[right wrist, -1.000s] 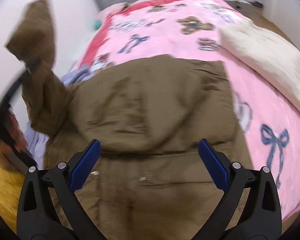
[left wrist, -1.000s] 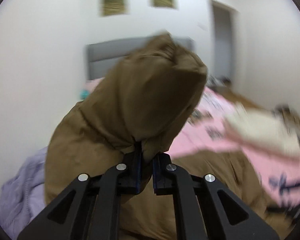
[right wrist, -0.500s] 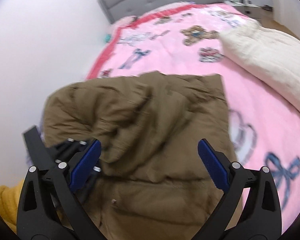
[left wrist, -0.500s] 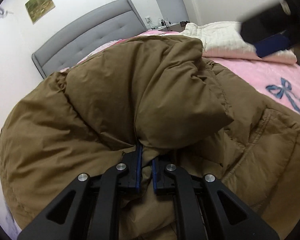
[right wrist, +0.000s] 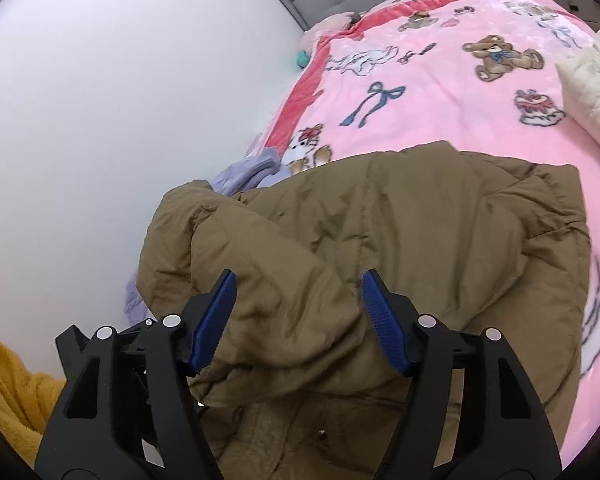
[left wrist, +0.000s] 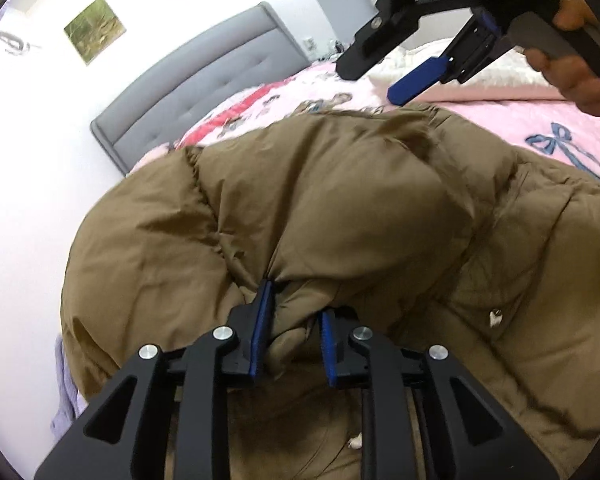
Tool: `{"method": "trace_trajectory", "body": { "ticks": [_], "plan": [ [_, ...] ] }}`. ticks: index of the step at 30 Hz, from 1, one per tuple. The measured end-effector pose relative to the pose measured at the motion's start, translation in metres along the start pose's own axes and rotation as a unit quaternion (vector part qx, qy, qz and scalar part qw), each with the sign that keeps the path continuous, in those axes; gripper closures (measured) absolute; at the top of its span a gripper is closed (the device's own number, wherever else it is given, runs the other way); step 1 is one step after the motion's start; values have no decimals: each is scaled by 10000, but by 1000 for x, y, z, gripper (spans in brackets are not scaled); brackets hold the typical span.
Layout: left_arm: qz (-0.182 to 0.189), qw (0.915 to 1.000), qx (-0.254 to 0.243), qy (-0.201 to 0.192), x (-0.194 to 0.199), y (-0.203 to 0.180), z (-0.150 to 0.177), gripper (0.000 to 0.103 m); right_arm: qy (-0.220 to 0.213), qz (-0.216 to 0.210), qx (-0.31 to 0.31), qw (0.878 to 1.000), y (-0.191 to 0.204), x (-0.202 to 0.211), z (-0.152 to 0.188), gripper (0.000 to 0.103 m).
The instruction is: Fold large clothes
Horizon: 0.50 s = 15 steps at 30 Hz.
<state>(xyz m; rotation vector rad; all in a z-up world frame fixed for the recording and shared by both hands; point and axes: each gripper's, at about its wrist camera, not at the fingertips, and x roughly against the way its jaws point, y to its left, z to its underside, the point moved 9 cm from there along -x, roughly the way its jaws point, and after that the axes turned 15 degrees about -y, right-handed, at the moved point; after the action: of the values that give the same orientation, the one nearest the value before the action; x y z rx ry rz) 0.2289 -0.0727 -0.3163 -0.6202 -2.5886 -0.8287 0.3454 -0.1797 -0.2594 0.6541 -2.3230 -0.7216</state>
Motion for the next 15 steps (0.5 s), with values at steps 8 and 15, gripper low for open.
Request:
{"method": "trace_trajectory", "body": {
  "ticks": [8, 15],
  "plan": [
    [-97, 9986, 453, -241, -17, 11, -17, 81, -173, -107, -751, 9970, 19, 28, 25, 38],
    [-65, 9989, 402, -240, -20, 3, -15, 81, -114, -243, -1272, 9915, 23, 25, 39, 36]
  ]
}}
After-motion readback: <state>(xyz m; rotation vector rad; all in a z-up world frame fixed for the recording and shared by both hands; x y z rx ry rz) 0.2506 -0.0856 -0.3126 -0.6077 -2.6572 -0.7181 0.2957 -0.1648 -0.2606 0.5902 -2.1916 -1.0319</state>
